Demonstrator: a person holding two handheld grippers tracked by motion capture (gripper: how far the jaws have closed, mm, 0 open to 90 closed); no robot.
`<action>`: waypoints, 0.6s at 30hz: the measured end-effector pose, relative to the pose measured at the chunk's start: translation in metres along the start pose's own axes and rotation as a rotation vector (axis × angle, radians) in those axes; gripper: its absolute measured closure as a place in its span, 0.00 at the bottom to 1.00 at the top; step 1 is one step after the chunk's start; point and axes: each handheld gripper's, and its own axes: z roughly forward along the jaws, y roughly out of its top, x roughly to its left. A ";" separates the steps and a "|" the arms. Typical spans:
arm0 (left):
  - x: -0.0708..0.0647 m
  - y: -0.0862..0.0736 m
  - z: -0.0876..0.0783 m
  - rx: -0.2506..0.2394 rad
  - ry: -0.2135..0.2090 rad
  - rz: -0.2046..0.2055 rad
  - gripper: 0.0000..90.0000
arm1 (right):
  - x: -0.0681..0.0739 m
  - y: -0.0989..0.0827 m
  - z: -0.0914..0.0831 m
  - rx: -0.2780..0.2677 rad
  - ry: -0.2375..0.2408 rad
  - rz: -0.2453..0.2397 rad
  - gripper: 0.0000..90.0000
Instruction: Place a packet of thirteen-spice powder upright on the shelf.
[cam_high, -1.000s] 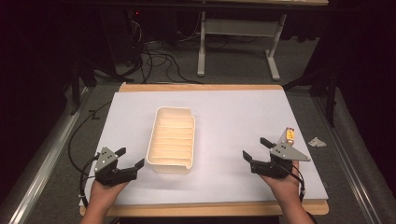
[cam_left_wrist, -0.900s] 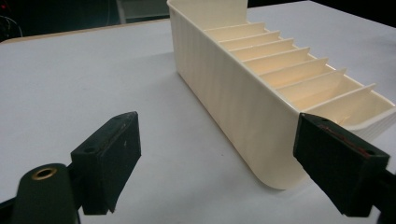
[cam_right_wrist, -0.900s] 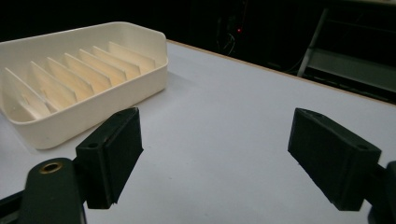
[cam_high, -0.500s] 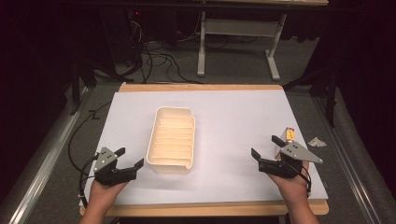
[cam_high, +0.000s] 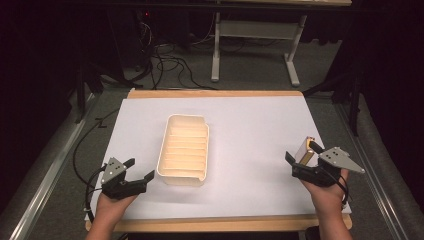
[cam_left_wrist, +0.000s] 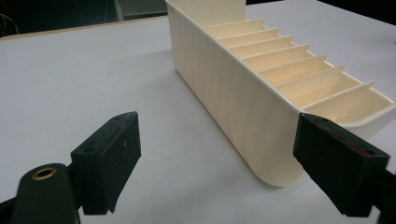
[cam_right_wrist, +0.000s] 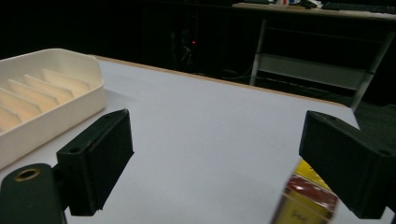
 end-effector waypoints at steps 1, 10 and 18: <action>0.000 0.000 0.000 0.002 0.000 0.001 0.17 | -0.003 0.000 -0.001 -0.002 -0.011 0.004 0.11; 0.000 0.001 0.000 -0.008 0.000 -0.009 0.17 | -0.027 -0.005 -0.007 0.020 -0.109 0.028 0.09; 0.000 0.001 0.002 -0.003 0.005 -0.010 0.17 | -0.035 -0.015 0.003 0.068 -0.128 0.069 0.12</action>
